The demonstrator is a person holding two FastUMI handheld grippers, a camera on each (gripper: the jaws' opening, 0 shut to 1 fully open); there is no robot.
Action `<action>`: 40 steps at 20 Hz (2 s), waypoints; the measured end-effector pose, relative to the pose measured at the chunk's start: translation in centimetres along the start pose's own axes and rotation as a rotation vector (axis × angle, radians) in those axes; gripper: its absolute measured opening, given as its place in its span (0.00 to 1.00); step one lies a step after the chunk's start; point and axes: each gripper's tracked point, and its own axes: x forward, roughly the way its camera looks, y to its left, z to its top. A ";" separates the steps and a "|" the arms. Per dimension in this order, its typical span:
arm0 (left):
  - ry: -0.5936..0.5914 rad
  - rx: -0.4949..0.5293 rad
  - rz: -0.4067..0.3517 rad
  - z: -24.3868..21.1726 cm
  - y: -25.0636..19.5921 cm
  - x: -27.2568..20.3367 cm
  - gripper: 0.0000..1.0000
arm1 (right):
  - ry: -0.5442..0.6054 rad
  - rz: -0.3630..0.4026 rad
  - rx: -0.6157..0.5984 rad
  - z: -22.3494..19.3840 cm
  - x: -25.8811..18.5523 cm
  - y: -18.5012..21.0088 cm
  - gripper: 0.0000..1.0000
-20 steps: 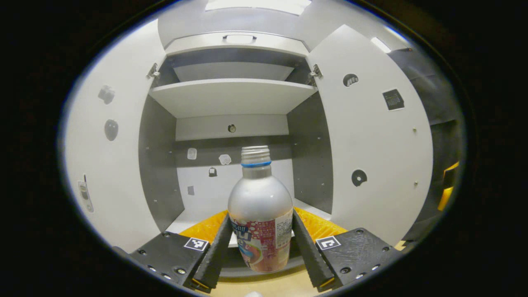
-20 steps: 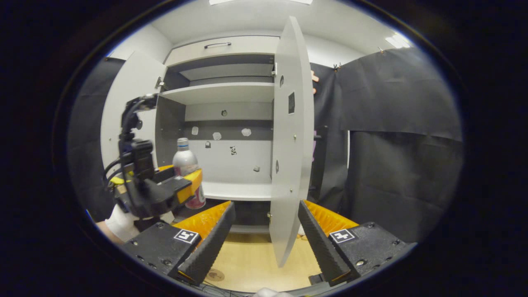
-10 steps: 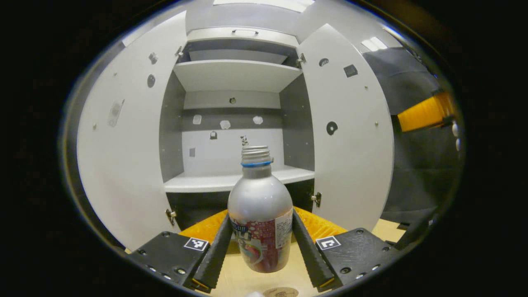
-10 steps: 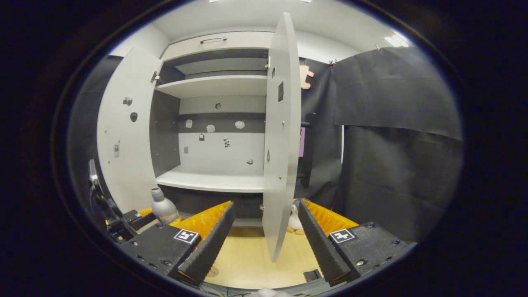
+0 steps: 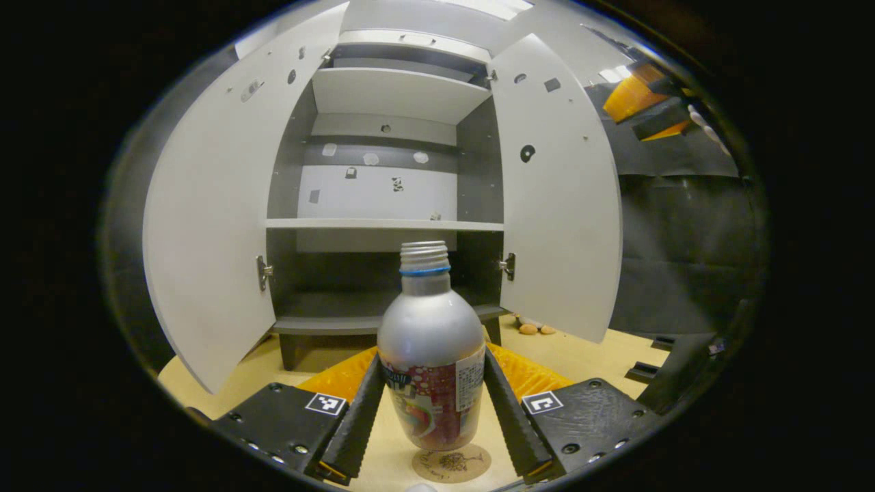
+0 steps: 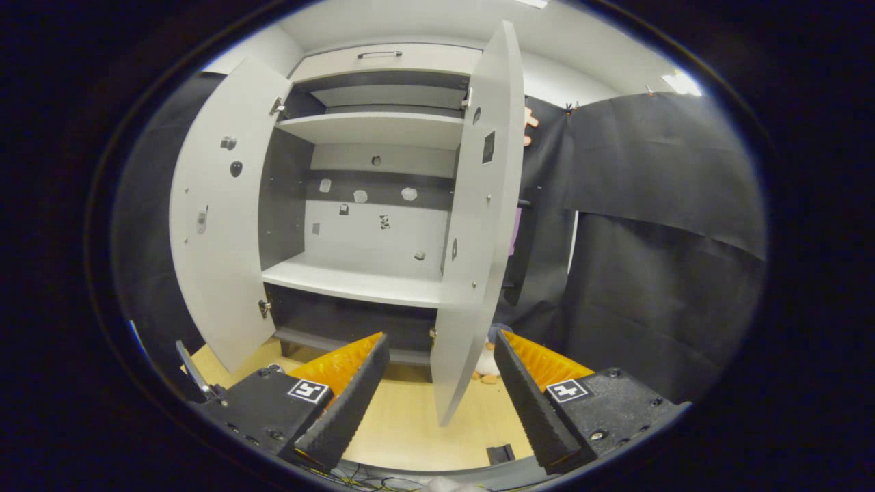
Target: Grasp the bottle in the cabinet with the left hand and place it on the coaster, then close the right door with the right hand and the left door with the left hand.
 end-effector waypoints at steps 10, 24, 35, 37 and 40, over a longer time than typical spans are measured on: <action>0.018 0.055 -0.040 -6.5 -1.3 0.5 0.78 | 0.026 0.012 -0.025 -0.5 -0.7 0.0 1.00; -0.004 0.070 -0.065 -3.3 -2.1 -1.0 0.98 | 0.026 0.029 -0.025 -1.3 -2.2 0.5 1.00; -0.135 0.076 -0.027 9.1 -1.5 -3.5 0.97 | -0.035 0.043 0.027 -1.0 -3.7 0.8 1.00; -0.143 0.042 -0.019 12.3 -1.5 -4.2 0.97 | -0.049 0.035 0.035 -0.9 -3.8 0.5 1.00; -0.114 -0.001 -0.009 16.0 -1.1 -5.4 0.97 | -0.060 0.034 0.057 -1.2 -4.0 0.4 1.00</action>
